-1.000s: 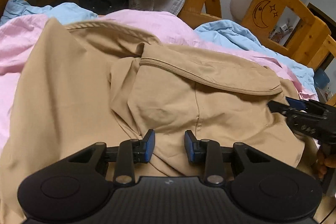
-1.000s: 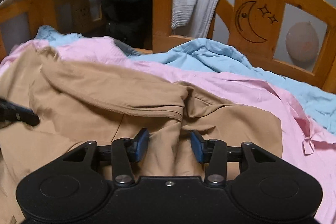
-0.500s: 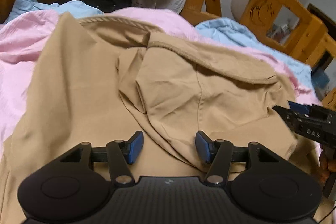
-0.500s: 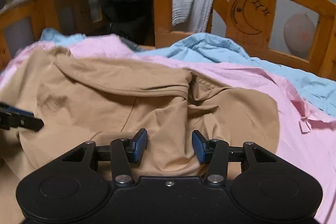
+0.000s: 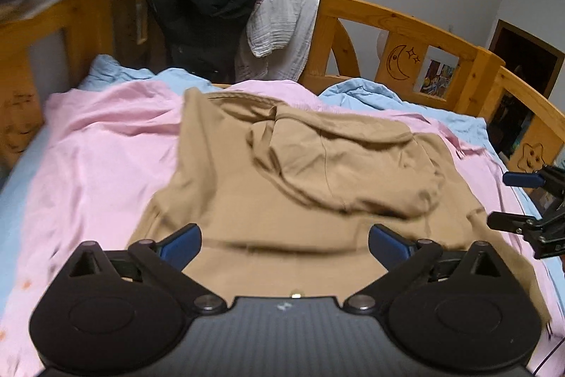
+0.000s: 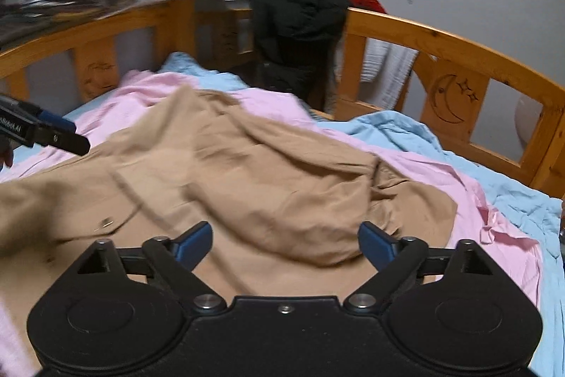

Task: Fold large clothes
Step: 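Open both grippers and lift them back to view the whole tan jacket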

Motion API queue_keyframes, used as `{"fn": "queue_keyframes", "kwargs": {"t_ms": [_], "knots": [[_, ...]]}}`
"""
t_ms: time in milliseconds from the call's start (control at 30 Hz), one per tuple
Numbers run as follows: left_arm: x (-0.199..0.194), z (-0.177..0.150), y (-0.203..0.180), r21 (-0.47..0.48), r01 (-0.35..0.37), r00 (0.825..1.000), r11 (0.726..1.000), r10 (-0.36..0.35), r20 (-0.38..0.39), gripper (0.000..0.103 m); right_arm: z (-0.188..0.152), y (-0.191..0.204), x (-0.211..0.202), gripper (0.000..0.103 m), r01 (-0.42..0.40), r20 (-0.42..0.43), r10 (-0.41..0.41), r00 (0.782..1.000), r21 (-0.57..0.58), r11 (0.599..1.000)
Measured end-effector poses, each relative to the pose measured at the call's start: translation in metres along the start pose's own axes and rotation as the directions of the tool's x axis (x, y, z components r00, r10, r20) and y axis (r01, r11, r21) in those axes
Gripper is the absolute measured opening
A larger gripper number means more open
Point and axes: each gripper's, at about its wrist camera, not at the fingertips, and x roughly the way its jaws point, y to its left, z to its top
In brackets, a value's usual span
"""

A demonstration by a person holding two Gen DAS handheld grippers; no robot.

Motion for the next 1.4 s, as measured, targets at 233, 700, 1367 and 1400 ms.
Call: {"fn": "queue_keyframes", "kwargs": {"t_ms": [233,700,1367,1400], "knots": [[-0.060,-0.062,-0.005,0.012,-0.048,0.999,0.999,0.048,-0.008,0.102,-0.036,0.057,-0.063,0.102,-0.098,-0.033,0.095,0.995,-0.103,0.990],[-0.067,-0.152,-0.028,0.220,0.044,0.996,0.975,-0.026,-0.083,0.102,-0.154,0.146,-0.074,0.099,-0.034,-0.285,-0.085,0.955,-0.389,0.921],[-0.052,-0.162,-0.079,0.405,0.111,0.986,0.908,-0.049,-0.159,0.102,-0.105,0.124,-0.073,0.014,-0.055,-0.185,0.063,0.981,0.046,0.997],[-0.049,-0.161,-0.080,0.422,0.101,0.987,0.901,-0.036,-0.159,0.102,-0.100,0.119,-0.076,0.013,-0.059,-0.173,0.073,0.982,0.084,0.995]]}}
